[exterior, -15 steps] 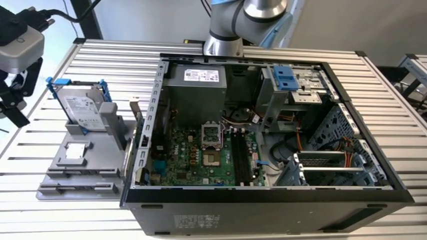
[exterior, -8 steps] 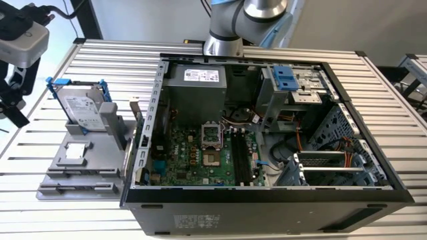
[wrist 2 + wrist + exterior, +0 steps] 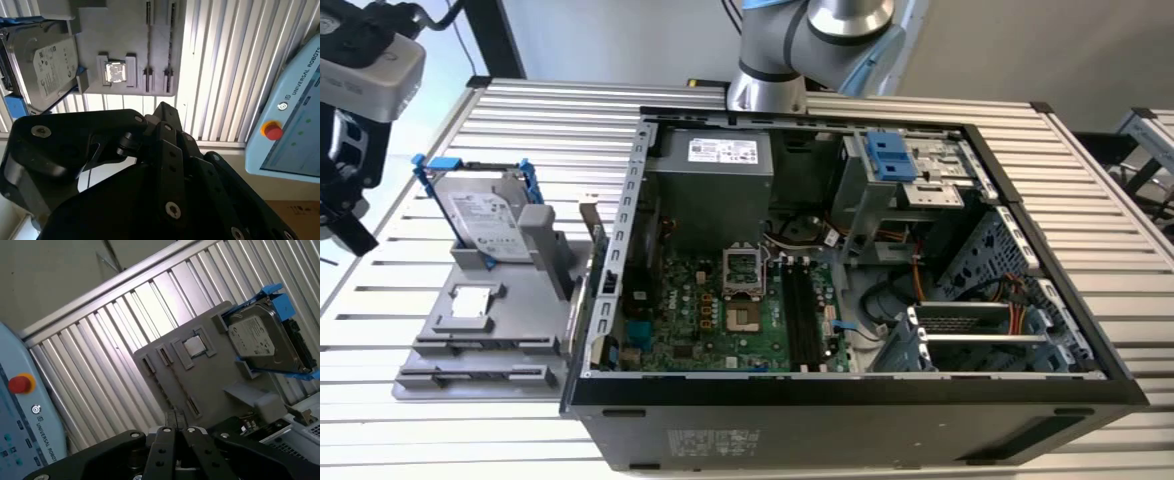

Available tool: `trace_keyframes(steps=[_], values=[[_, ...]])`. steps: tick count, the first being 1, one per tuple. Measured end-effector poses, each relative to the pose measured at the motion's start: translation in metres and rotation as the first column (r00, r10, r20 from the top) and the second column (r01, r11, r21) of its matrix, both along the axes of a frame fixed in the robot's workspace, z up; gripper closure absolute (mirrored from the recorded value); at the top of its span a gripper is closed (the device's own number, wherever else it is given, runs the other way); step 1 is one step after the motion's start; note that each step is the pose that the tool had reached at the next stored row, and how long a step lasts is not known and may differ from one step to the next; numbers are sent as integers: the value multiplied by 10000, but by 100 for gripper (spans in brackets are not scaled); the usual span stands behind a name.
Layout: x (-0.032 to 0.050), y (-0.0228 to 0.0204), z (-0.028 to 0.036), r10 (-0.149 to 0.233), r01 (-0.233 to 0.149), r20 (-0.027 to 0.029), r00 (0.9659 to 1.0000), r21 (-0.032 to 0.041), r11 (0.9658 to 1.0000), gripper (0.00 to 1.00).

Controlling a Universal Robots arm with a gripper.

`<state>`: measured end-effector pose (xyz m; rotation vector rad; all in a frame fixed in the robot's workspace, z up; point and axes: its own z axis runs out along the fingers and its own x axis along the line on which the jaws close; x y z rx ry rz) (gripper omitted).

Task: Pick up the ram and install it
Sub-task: 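Pick up the ram and move it above insertion slot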

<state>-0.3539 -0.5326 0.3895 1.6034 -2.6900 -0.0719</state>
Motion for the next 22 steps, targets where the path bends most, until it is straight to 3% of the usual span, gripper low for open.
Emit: trace_keyframes(steps=[3, 7, 12, 14, 17, 22], values=[[0, 0, 0, 485, -485, 0, 9988, -1, 9988, 100], [0, 0, 0, 1031, -1031, -1, 9947, -1, 9947, 100], [0, 0, 0, 1791, -1791, 0, 9838, -1, 9838, 100], [0, 0, 0, 2103, -2103, 0, 9776, -1, 9776, 100], [0, 0, 0, 2601, -2601, 1, 9656, 0, 9656, 100], [0, 0, 0, 3422, -3422, 0, 9396, -1, 9396, 100]])
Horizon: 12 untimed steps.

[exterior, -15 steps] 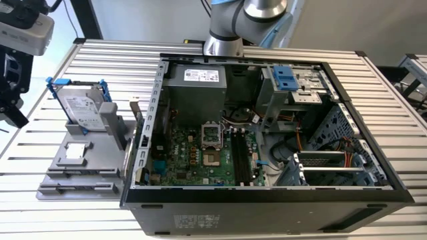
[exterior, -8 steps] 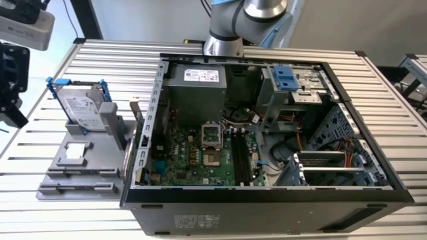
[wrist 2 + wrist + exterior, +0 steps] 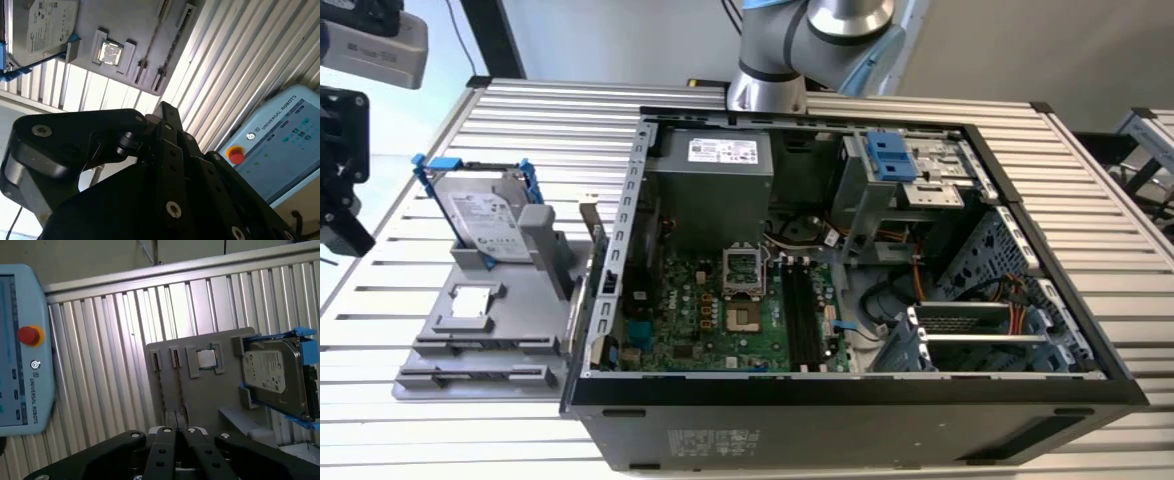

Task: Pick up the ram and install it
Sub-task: 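Pick up the ram and move it above insertion slot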

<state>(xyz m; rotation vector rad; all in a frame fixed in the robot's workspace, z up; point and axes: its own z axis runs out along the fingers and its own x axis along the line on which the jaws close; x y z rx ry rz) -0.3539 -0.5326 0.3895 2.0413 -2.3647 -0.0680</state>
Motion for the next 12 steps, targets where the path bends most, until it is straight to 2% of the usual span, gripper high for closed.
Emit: trace_keyframes(steps=[4, 9, 11, 12], values=[[0, 0, 1, 686, -686, -1, 9976, -1, 9976, 100], [0, 0, 0, 1421, -1421, 5, 9899, -1, 9899, 100], [0, 1, 2, 1602, -1602, 41, 9871, -9, 9871, 100], [-1, 1, 2, 1683, -1683, 85, 9857, -17, 9857, 100]])
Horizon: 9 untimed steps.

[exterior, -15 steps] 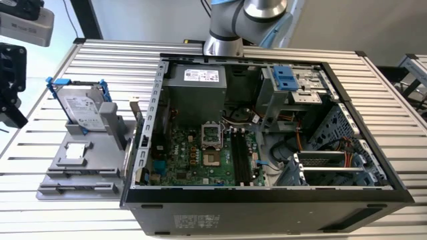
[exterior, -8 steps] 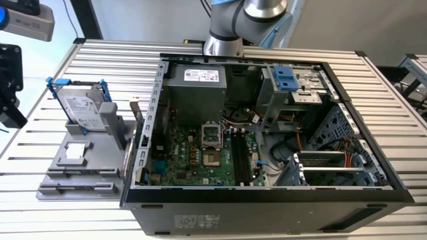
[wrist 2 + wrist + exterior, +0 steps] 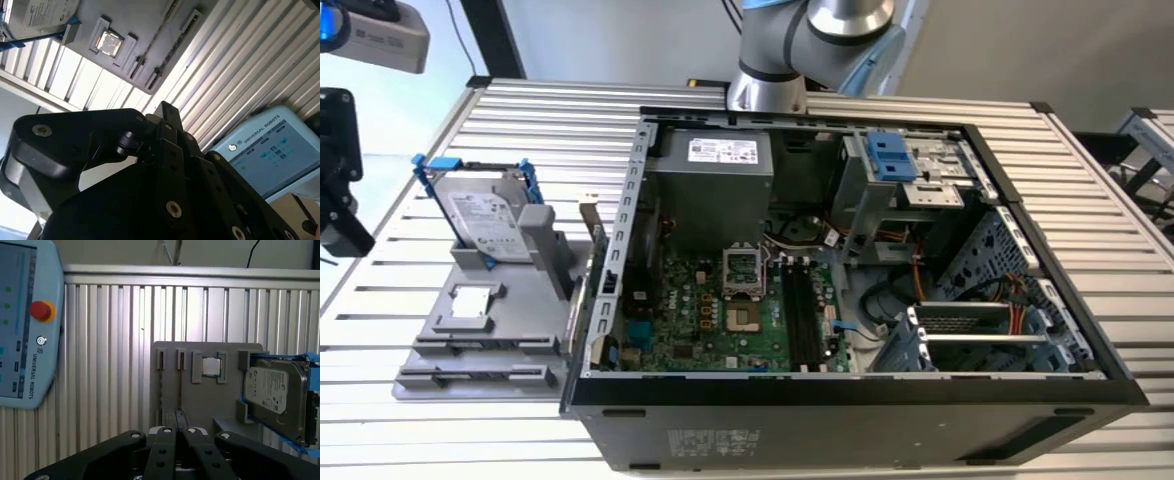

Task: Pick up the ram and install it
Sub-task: 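Pick up the ram and move it above insertion slot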

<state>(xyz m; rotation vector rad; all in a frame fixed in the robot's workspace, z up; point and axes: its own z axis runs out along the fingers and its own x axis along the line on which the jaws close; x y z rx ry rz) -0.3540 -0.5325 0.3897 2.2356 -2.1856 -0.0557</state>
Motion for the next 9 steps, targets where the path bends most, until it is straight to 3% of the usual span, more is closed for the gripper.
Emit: trace_keyframes(steps=[3, 9], values=[[0, -1, -1, 160, -160, 134, 9998, 0, 9999, 100], [-1, 0, -2, 182, -182, 148, 9997, 1, 9998, 100]])
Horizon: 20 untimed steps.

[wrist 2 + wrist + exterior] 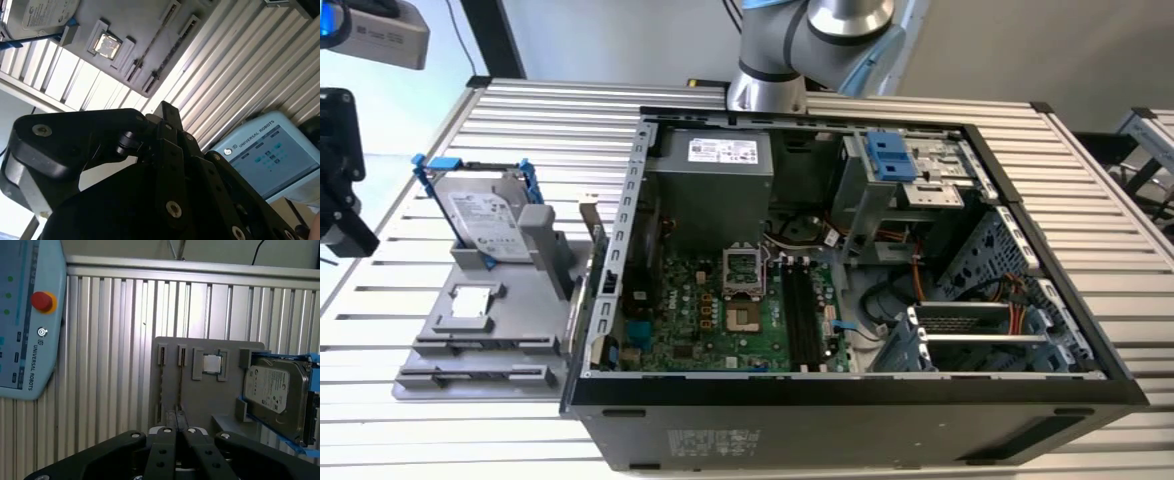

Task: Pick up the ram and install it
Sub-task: 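Pick up the ram and move it above insertion slot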

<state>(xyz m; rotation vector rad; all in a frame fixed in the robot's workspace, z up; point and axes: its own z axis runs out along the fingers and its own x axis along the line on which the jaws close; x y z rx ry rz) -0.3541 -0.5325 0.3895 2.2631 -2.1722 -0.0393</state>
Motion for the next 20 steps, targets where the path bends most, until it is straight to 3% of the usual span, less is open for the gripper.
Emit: trace_keyframes(steps=[7, 8, 20], values=[[0, 0, 0, 52, -52, 0, 10000, -1, 10000, 100], [0, 0, 0, 60, -60, -1, 10000, 0, 10000, 0], [0, 0, 0, 150, -150, 0, 9999, 0, 9999, 0]])
